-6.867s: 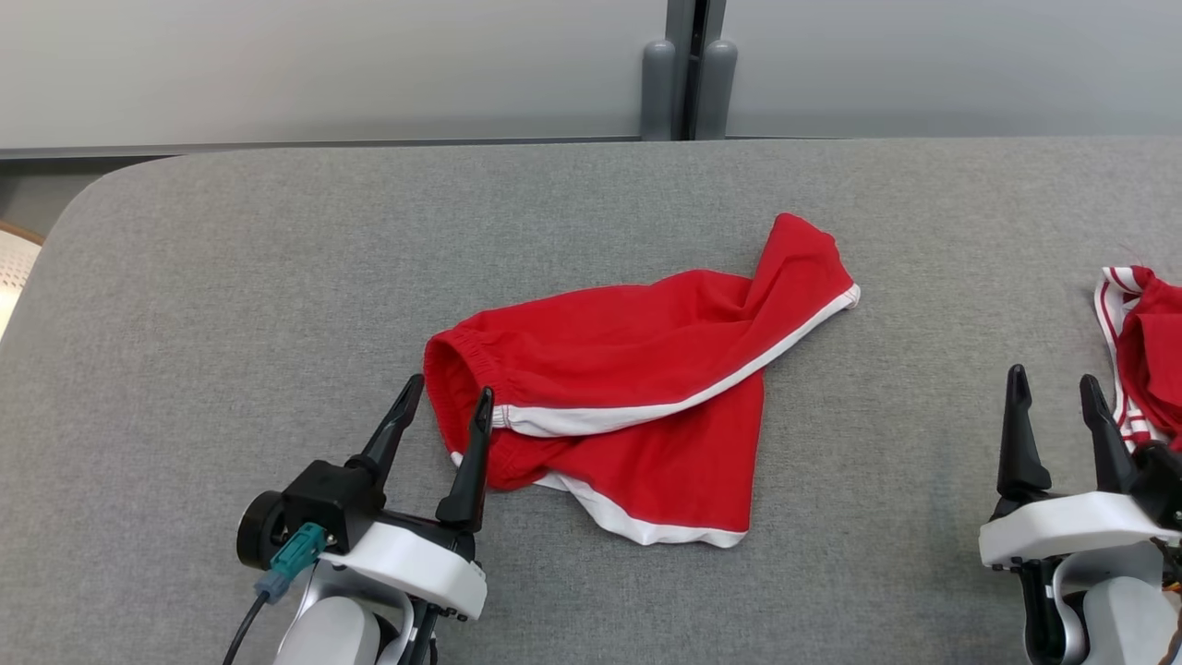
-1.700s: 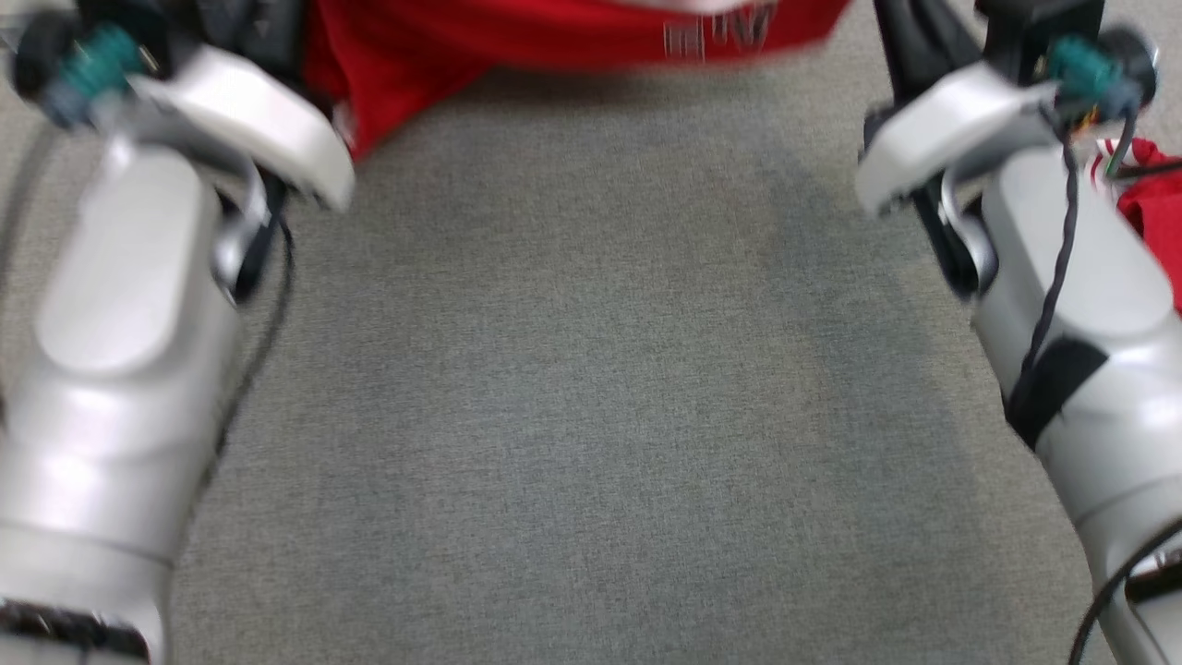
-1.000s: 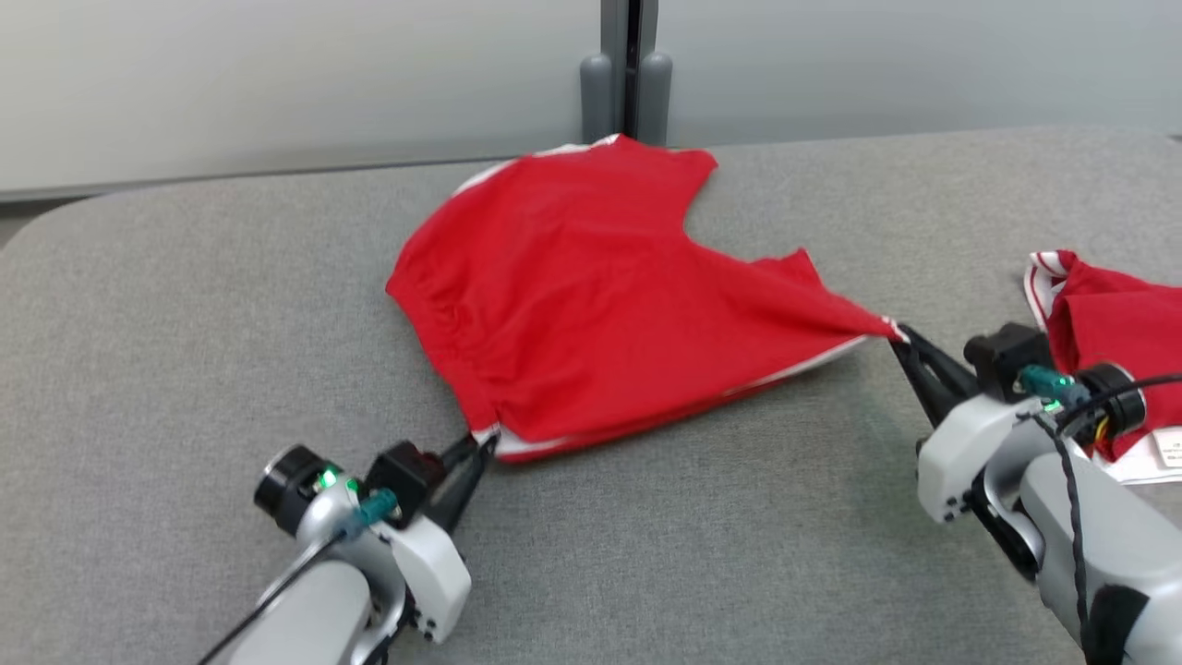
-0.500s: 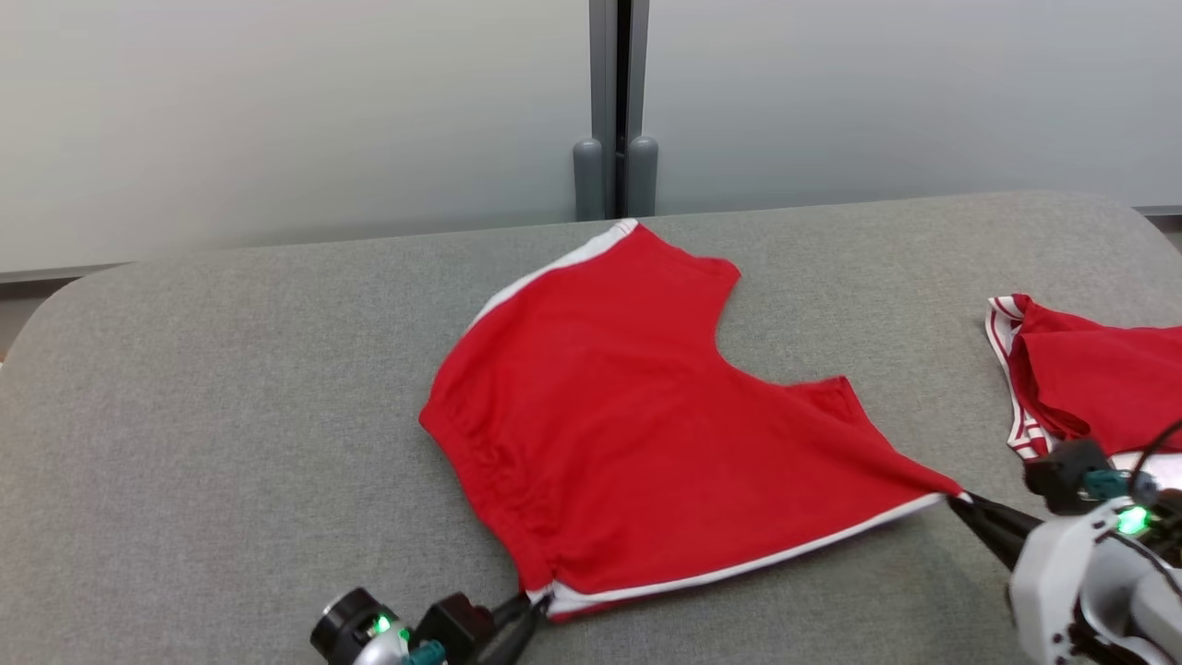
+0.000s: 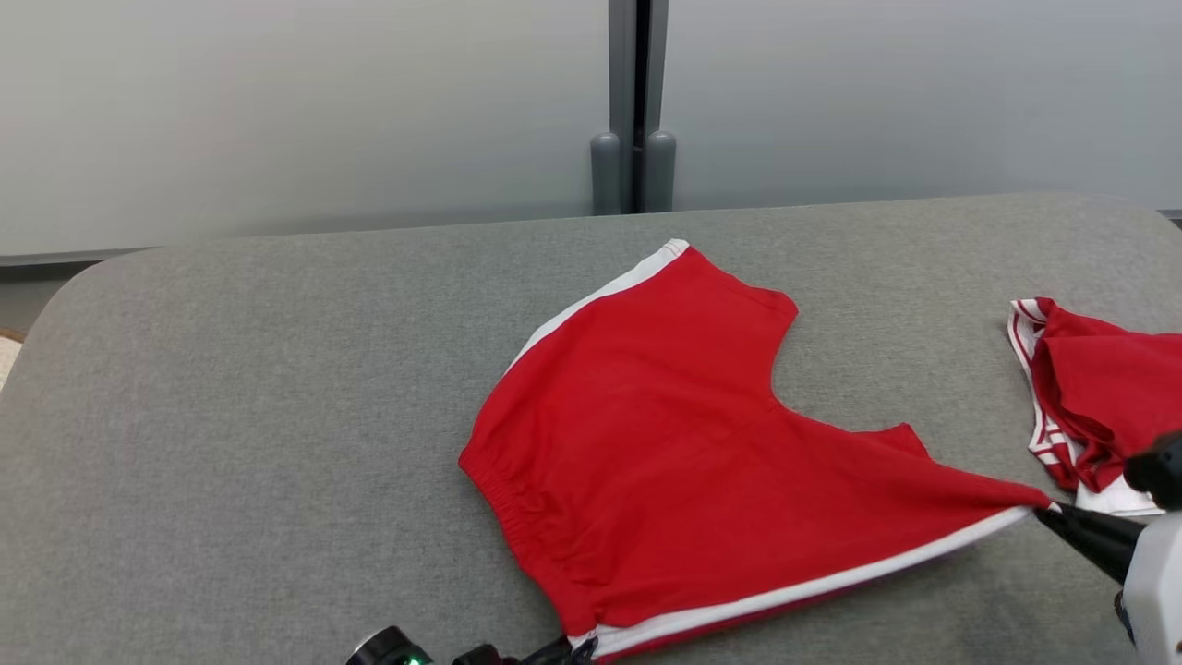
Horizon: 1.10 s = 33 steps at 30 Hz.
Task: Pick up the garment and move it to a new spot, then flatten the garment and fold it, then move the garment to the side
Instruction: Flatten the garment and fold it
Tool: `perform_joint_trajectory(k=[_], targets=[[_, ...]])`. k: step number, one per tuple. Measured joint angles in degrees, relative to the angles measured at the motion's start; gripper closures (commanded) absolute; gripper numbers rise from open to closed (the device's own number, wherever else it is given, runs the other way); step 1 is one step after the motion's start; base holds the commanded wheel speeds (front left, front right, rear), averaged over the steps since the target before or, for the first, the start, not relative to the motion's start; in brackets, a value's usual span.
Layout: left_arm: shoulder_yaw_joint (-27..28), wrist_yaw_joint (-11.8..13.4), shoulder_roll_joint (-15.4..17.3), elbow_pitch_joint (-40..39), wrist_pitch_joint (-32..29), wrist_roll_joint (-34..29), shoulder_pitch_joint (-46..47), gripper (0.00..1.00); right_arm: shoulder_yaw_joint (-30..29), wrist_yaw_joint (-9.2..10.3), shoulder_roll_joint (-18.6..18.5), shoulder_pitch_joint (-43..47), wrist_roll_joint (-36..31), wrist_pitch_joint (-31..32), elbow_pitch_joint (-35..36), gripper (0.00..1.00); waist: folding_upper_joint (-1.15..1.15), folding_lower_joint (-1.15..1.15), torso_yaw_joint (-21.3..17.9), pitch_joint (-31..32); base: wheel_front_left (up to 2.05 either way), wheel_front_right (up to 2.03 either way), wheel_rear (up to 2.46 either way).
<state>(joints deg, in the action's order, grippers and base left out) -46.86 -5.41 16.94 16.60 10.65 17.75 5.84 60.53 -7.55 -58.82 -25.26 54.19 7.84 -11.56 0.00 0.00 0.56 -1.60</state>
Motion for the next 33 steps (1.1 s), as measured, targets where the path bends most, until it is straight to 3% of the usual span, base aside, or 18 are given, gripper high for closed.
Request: perform_joint_trajectory(k=[11, 18, 26, 33], targets=[[3.6, 2.3, -1.32, -7.62, -0.07, 1.62, 4.4, 1.0, -4.43, 0.0, -2.77, -9.96, -2.48, 8.48, 5.3, 1.0, 0.0, 0.0, 5.28, -3.22, 0.0, 0.0, 0.0], [6.57, 2.94, -3.9, -8.27, 0.32, 4.04, 9.72, 1.0, -6.45, 0.0, -1.01, -19.87, -3.33, 16.02, 4.26, 1.0, 0.0, 0.0, 9.56, -7.72, 0.0, 0.0, 0.0], [7.06, 1.83, -8.25, -1.6, 0.42, 5.27, 18.19, 1.0, -2.67, 0.0, 2.3, -32.59, -6.59, 23.02, 0.47, 1.0, 0.0, 0.0, 14.59, -14.64, 0.0, 0.0, 0.0], [6.62, 0.43, -11.03, 4.0, 1.77, 5.49, 24.52, 1.0, 0.82, 0.0, 3.68, -41.73, -7.67, 24.12, -5.03, 1.0, 0.0, 0.0, 17.94, -19.91, 0.0, 0.0, 0.0]])
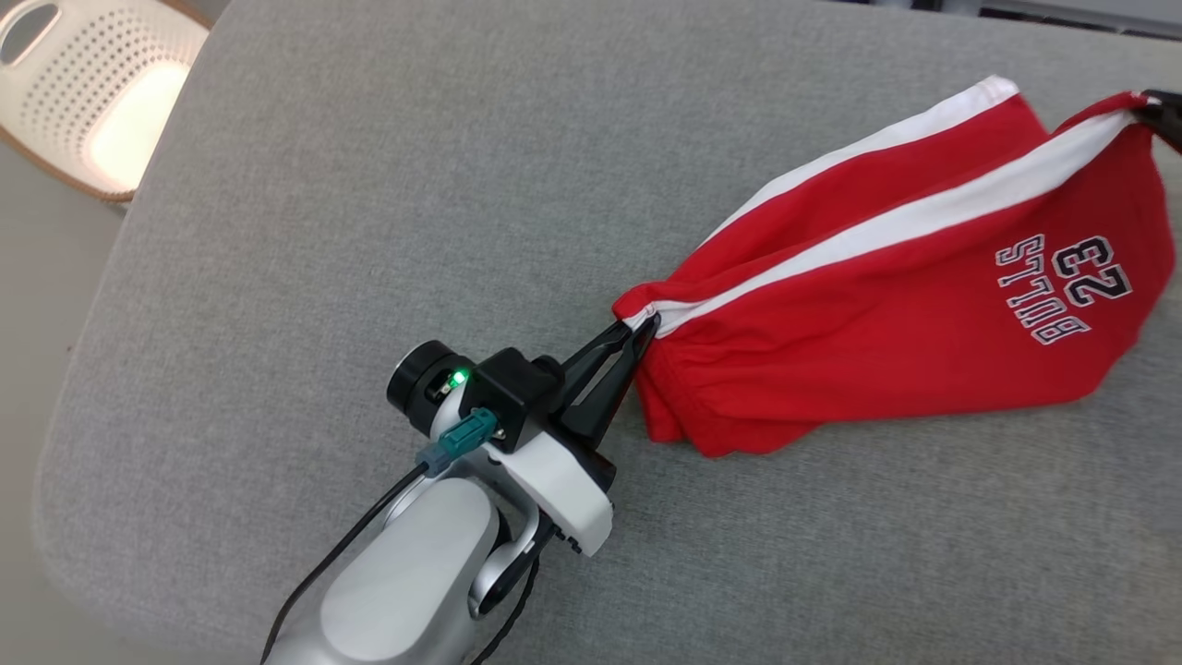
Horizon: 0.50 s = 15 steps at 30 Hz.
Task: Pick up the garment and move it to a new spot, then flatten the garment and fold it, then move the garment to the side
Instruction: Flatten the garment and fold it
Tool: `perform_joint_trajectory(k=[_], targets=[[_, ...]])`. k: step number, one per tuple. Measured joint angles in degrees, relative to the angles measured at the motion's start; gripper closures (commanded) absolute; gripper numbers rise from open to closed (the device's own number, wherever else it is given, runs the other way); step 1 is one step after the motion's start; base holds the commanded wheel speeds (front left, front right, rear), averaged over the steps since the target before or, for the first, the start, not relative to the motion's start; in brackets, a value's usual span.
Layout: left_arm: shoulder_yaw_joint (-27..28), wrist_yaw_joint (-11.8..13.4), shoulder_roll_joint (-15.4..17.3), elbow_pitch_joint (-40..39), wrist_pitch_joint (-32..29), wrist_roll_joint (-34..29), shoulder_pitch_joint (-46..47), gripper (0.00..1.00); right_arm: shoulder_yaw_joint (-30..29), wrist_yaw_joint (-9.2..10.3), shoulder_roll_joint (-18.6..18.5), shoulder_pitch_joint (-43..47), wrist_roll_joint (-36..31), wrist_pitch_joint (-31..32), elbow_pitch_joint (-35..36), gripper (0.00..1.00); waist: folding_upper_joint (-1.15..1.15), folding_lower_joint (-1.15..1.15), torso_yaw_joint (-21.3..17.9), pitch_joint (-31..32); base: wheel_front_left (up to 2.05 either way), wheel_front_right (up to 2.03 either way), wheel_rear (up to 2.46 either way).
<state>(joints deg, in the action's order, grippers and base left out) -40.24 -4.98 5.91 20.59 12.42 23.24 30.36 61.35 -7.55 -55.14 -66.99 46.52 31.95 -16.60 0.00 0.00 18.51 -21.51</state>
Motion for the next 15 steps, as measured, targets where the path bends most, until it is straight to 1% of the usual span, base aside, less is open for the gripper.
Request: perform_joint_trajectory(k=[4, 8, 15], targets=[[-0.33, -0.26, -1.36, 2.31, 1.07, 0.58, 1.81, 1.0, 1.49, 0.0, 1.43, -3.43, 0.08, -0.48, -3.44, 1.0, 0.0, 0.0, 1.61, -2.19, 0.0, 0.0, 0.0], [-0.16, -0.51, -1.88, 4.09, 1.81, 0.99, 2.95, 1.0, 3.76, 0.0, 2.88, -6.87, -0.36, -0.96, -6.34, 1.0, 0.0, 0.0, 2.47, -3.96, 0.0, 0.0, 0.0], [0.29, -0.58, -2.83, 6.16, 2.49, 1.89, 5.39, 1.0, 7.53, 0.0, 4.08, -11.22, -0.78, -2.42, -10.09, 1.0, 0.0, 0.0, 3.59, -6.28, 0.0, 0.0, 0.0]])
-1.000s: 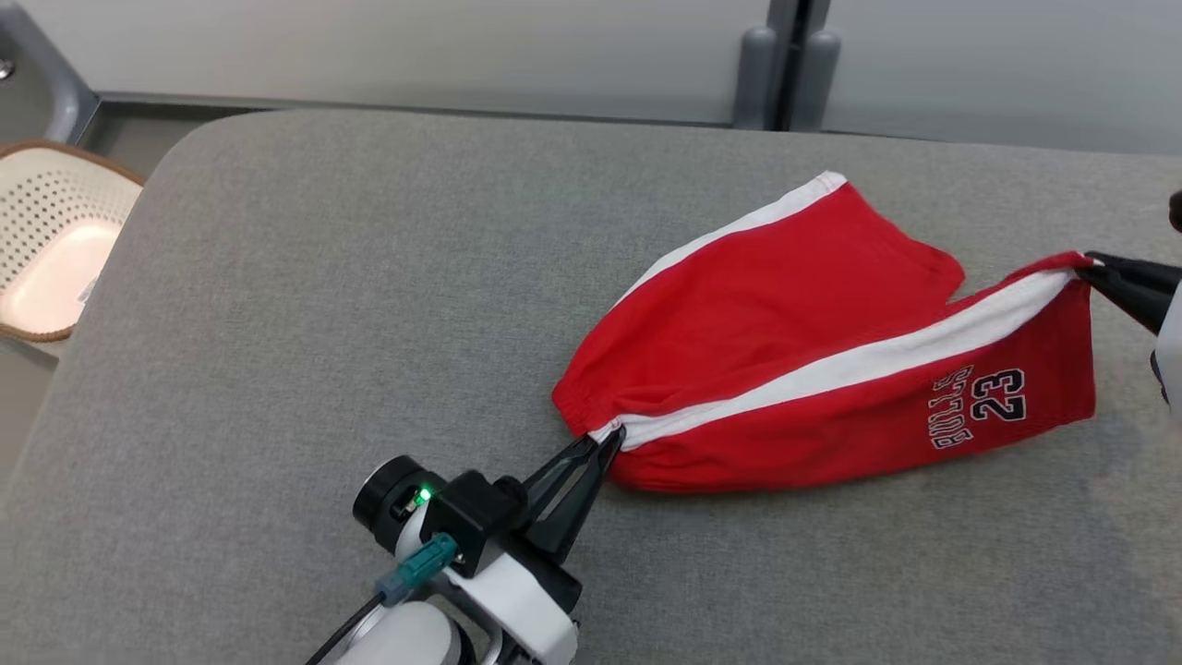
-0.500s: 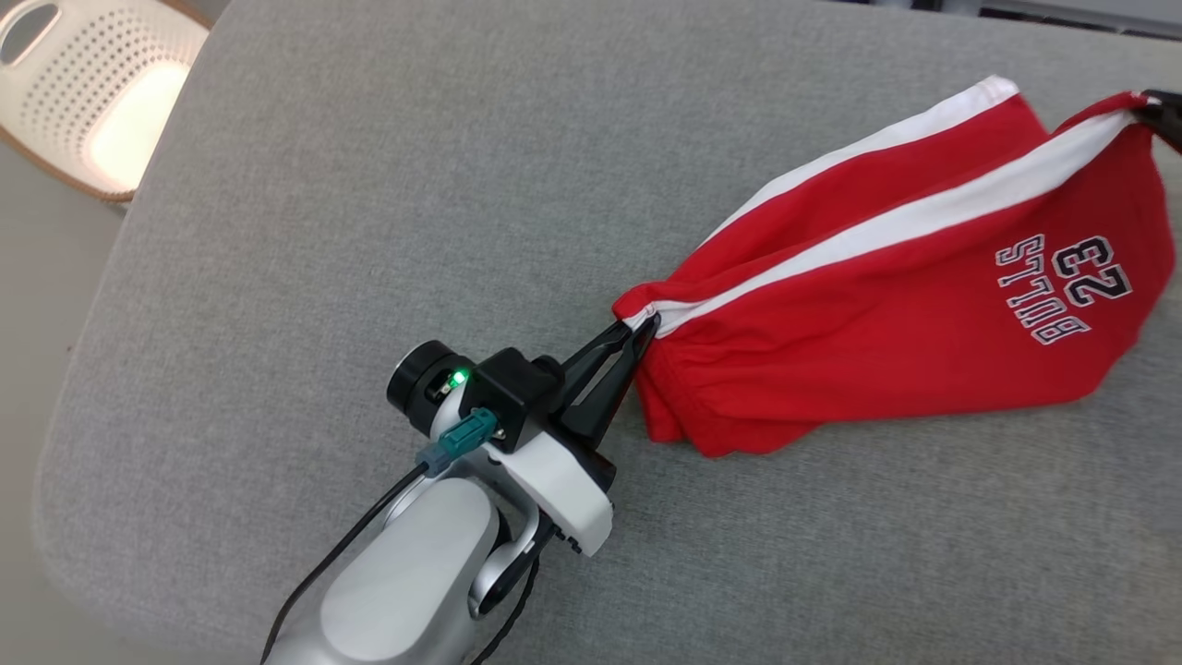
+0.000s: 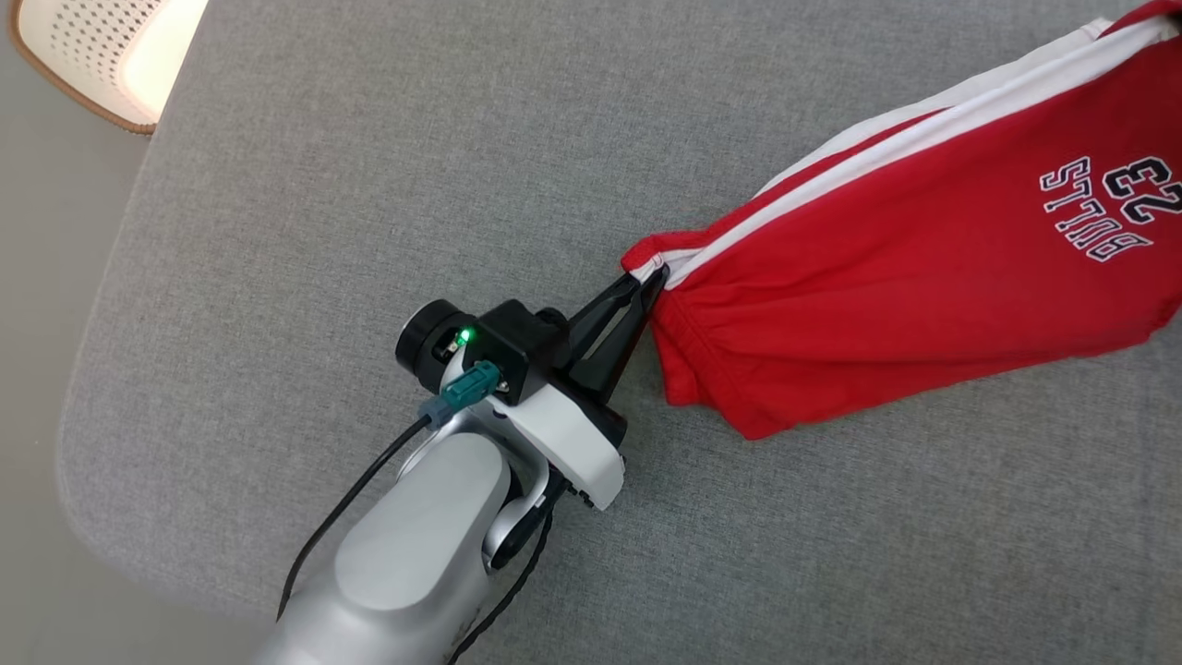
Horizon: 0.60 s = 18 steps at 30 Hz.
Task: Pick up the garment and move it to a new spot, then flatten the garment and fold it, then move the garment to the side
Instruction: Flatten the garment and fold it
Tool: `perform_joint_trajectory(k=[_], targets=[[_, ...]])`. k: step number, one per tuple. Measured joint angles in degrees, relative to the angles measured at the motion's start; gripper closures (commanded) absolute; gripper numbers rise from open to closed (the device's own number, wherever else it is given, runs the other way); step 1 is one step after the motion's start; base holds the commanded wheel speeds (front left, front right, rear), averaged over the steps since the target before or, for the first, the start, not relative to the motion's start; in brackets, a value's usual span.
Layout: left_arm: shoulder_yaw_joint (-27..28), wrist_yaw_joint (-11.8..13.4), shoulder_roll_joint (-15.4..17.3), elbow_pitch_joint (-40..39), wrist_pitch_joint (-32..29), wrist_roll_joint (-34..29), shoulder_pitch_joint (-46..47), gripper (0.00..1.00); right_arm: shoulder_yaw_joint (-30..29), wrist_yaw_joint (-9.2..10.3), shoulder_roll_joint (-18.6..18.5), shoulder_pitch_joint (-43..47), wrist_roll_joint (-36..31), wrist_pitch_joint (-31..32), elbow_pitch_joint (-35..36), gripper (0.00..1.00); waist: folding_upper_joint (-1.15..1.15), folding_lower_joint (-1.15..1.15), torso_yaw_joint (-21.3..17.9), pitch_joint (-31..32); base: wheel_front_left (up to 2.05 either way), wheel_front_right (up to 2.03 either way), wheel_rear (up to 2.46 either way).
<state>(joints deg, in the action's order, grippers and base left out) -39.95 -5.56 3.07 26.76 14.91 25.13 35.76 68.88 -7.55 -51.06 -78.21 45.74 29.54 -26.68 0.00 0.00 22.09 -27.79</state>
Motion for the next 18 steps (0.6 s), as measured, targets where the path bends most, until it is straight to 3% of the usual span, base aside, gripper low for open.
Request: perform_joint_trajectory(k=[4, 5, 6, 7, 8, 18], targets=[[0.3, 0.03, -0.14, 0.04, 0.08, 0.14, 1.02, 1.0, 1.27, 0.0, 0.53, -1.36, -0.12, -1.02, -2.2, 1.0, 0.0, 0.0, 0.54, -1.19, 0.0, 0.0, 0.0], [0.37, 0.07, -0.16, -0.02, 0.09, 0.14, 1.21, 0.92, 1.58, 0.0, 0.74, -1.75, -0.36, -1.96, -2.42, 0.79, 0.0, 0.0, 0.62, -1.45, 0.0, 0.0, 0.0], [0.36, 0.07, -0.22, -0.01, 0.08, 0.19, 1.24, 0.55, 1.59, 0.0, 1.1, -1.98, -0.1, -2.47, -2.89, 0.0, 0.0, 0.0, 0.7, -1.67, 0.0, 0.0, 0.0], [0.4, 0.07, -0.26, -0.05, 0.09, 0.24, 1.24, 0.06, 1.58, 0.0, 1.56, -2.05, 0.36, -2.91, -3.75, 0.0, 0.0, 0.0, 0.74, -1.82, 0.0, 0.0, 0.0], [0.54, 0.05, -0.22, -0.09, 0.09, 0.29, 1.24, 0.0, 1.65, 0.0, 1.94, -2.07, 0.46, -3.13, -4.65, 0.0, 0.0, 0.0, 0.72, -1.9, 0.0, 0.0, 0.0], [4.28, 1.68, -0.29, -1.02, 0.18, -0.66, -0.66, 0.0, 1.63, 0.0, 5.5, 1.88, 2.54, -9.38, -11.71, 0.0, 0.0, 0.0, -0.92, 1.2, 0.0, 0.0, 0.0]])
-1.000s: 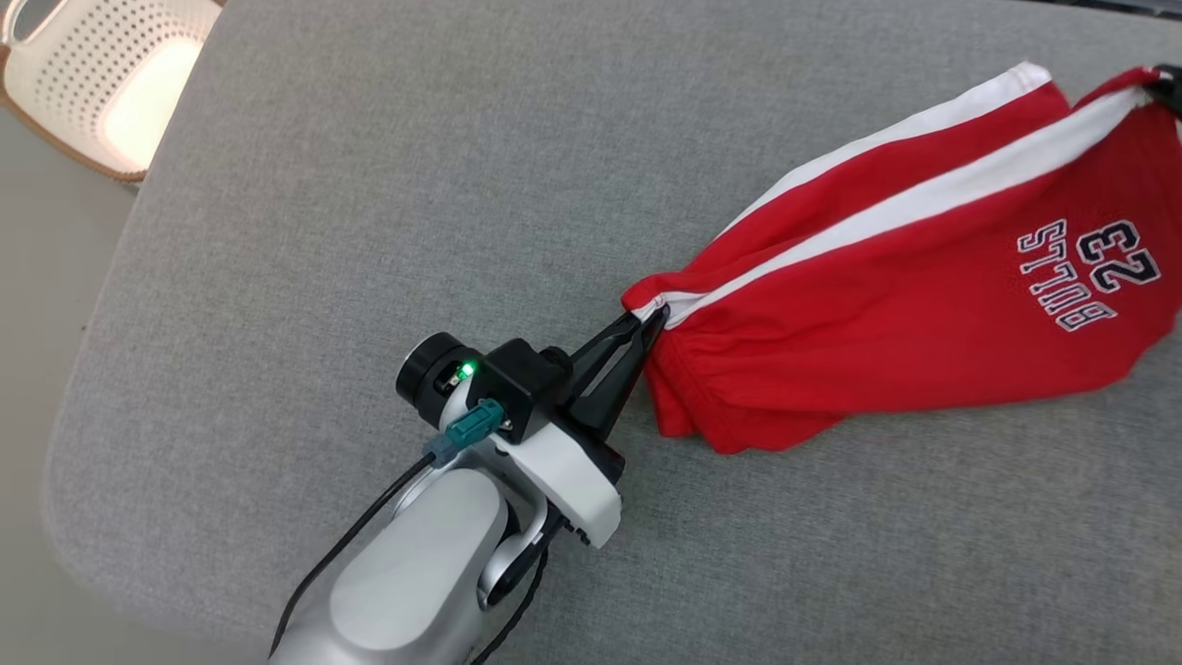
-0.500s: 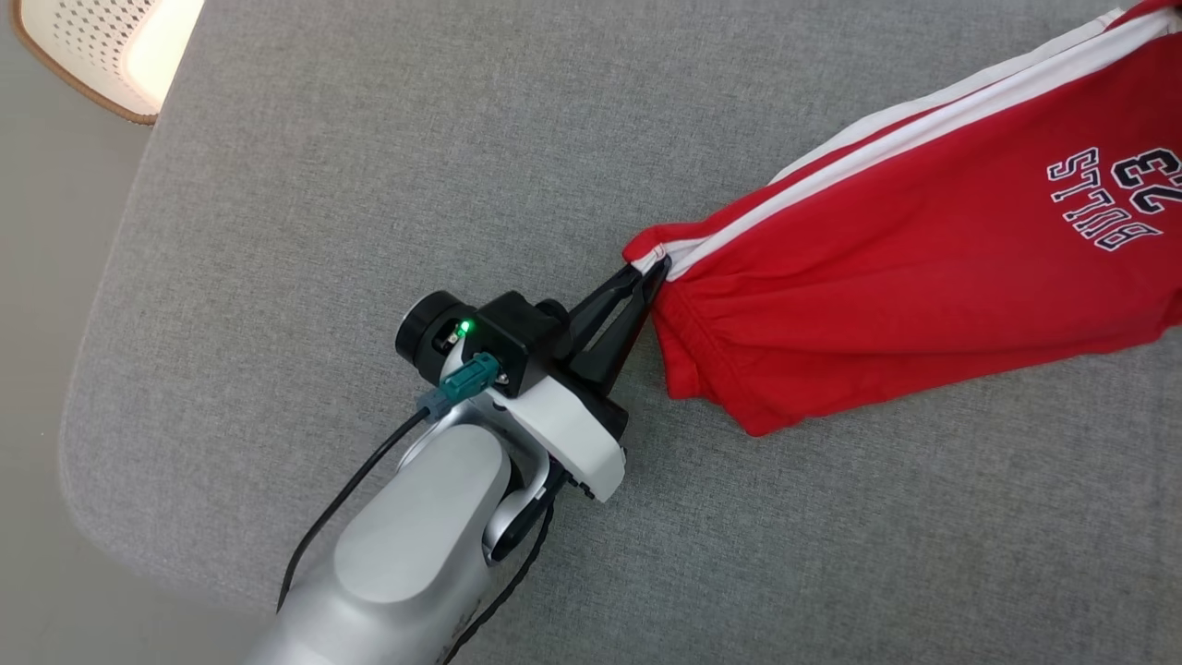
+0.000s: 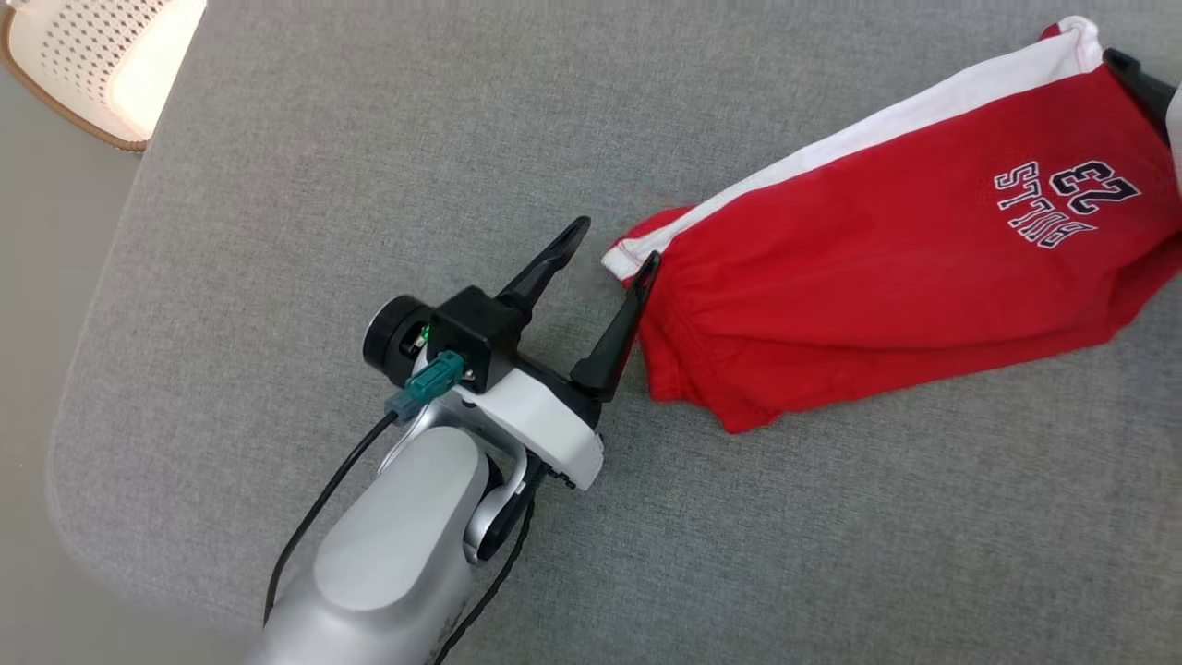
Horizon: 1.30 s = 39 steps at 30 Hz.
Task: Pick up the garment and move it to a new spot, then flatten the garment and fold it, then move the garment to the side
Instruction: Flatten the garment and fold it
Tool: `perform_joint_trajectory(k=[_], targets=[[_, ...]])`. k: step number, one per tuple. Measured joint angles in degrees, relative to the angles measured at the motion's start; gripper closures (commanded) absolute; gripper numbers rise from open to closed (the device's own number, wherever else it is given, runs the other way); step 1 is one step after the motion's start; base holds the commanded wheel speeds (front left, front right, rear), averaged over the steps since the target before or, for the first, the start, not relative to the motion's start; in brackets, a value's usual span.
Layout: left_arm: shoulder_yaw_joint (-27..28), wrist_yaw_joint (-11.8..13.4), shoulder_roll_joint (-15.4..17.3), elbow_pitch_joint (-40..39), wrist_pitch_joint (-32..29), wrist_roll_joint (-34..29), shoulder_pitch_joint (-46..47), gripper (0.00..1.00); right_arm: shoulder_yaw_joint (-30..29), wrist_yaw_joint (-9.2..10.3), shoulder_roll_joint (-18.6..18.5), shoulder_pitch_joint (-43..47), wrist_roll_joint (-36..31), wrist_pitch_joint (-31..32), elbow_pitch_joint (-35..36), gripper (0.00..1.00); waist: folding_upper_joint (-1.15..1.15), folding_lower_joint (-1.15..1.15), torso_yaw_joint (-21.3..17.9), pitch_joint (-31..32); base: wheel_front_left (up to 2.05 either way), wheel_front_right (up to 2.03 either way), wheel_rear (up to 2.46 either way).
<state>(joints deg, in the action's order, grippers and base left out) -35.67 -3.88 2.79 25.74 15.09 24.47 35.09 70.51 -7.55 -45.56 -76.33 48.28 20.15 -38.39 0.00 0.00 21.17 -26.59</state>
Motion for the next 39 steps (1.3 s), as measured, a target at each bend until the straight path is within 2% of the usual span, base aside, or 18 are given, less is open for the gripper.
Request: perform_joint_trajectory(k=[11, 16, 22, 26, 31, 36, 39], targets=[[8.8, 2.31, 2.68, -1.12, 0.0, -0.87, -7.36, 0.0, -5.65, 0.01, 8.48, 11.11, 2.33, -18.97, -6.47, 0.0, 0.0, 0.0, -4.46, 8.35, 0.0, 0.0, 0.0], [14.83, 3.78, 3.66, -4.56, 0.0, -1.8, -11.02, 0.0, -9.66, 0.0, 12.7, 14.99, 1.13, -30.52, -8.13, 0.0, 0.0, 0.0, -7.46, 12.08, 0.0, 0.0, 0.0], [21.0, 4.11, 3.28, -8.86, 0.04, -3.43, -15.43, 0.0, -15.47, 0.0, 16.63, 20.56, -2.07, -34.88, -9.69, 0.0, 0.0, 0.0, -10.6, 15.47, 0.0, 0.0, 0.0], [25.08, 3.41, 2.21, -12.34, 0.04, -5.23, -18.75, 0.0, -28.09, 0.0, 18.81, 25.71, -8.27, -35.11, -4.43, 0.0, 0.0, 0.0, -13.19, 17.47, 0.0, 0.0, 0.0], [29.21, 1.71, 1.27, -13.93, 0.04, -7.75, -23.03, 0.0, -43.45, 0.02, 23.25, 40.57, -21.05, -35.11, 5.0, 0.0, 0.0, 0.0, -15.9, 19.38, 0.0, 0.0, 0.0], [31.63, 0.05, 0.29, -15.17, 0.05, -9.11, -26.05, 0.0, -55.09, 0.02, 29.02, 52.59, -29.95, -35.13, 13.5, 0.0, 0.0, 0.0, -17.26, 21.06, 0.0, 0.0, 0.0], [32.47, -0.57, 0.14, -16.13, 0.04, -9.94, -28.02, 0.0, -58.57, 0.05, 32.25, 58.23, -34.16, -35.22, 17.0, 0.0, 0.0, 0.0, -17.67, 21.96, 0.0, 0.0, 0.0]])
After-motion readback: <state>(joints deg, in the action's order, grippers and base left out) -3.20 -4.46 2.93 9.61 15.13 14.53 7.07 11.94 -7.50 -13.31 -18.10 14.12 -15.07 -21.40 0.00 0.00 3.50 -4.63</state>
